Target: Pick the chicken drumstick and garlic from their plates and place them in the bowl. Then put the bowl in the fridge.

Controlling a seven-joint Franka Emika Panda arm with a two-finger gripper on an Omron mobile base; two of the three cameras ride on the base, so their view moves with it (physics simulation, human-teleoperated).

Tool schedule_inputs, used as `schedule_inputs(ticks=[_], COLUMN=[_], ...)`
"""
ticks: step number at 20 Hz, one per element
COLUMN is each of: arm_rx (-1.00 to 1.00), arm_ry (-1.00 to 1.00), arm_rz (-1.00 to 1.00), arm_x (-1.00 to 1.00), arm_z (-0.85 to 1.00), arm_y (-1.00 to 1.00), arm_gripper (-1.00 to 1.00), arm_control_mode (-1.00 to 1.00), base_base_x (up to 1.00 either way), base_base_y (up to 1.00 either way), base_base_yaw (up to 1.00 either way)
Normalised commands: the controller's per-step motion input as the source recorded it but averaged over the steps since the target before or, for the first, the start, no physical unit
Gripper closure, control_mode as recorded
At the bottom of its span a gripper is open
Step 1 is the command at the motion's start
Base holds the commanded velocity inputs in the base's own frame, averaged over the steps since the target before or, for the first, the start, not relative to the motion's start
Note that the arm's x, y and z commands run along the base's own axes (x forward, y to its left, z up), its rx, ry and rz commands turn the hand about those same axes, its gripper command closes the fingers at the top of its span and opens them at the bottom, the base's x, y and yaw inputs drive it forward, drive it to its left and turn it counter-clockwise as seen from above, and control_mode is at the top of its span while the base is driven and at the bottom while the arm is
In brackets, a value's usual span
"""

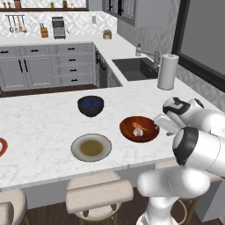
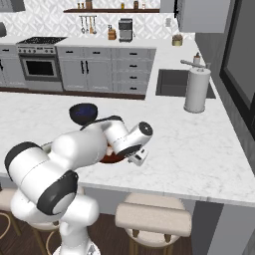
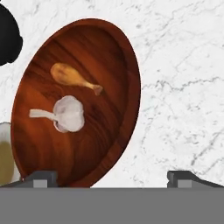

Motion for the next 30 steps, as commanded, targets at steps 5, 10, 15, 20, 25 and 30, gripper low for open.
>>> schedule_inputs(ticks=[5, 10, 15, 20, 25, 30], arm_rx=[0.00, 0.00, 0.03, 0.04, 0.00, 0.01], arm_ry=[0.29, 0.26, 0.03, 0.00, -0.03, -0.06], arm_rz=[-0.18, -0.07, -0.02, 0.00, 0.00, -0.01], arm_x=[0.52, 0.41, 0.02, 0.18, 0.12, 0.00], arm_z=[-0.10, -0.20, -0.34, -0.18, -0.16, -0.09], arm_y=[-0.01, -0.05, 0.00, 0.00, 0.02, 0.10], arm_gripper=[-1.00, -1.00, -1.00, -1.00, -1.00, -1.00], arm_control_mode=[-1.00, -1.00, -1.00, -1.00, -1.00, -1.00], base_base_x=[0.00, 0.00, 0.00, 0.00, 0.00, 0.00], base_base_y=[0.00, 0.00, 0.00, 0.00, 0.00, 0.00], base_base_yaw=[0.00, 0.00, 0.00, 0.00, 0.00, 0.00])
